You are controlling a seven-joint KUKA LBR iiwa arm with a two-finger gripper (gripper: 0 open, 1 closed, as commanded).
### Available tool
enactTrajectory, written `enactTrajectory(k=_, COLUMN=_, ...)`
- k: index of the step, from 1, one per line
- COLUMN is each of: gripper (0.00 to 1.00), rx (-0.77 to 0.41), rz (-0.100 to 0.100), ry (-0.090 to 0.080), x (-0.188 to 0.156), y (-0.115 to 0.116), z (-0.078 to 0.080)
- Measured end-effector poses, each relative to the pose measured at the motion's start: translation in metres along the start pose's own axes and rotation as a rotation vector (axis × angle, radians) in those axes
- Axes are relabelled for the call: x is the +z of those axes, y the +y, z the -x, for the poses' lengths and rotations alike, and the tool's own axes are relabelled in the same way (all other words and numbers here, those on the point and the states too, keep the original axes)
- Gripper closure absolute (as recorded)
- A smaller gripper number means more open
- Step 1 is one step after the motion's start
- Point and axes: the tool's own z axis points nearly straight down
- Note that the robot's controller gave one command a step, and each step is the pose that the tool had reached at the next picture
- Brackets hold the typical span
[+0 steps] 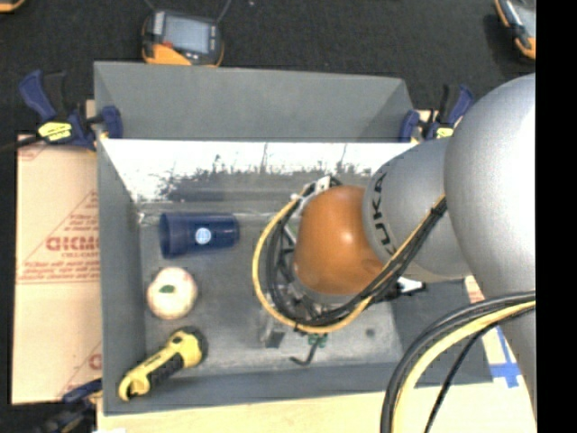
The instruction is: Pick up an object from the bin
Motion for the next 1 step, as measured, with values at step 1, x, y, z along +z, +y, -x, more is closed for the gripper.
enactTrajectory(k=1, gripper=1.0, rx=0.047, rz=0.001, ry=-0.002, x=-0.0087, y=-0.0175, z=0.0138)
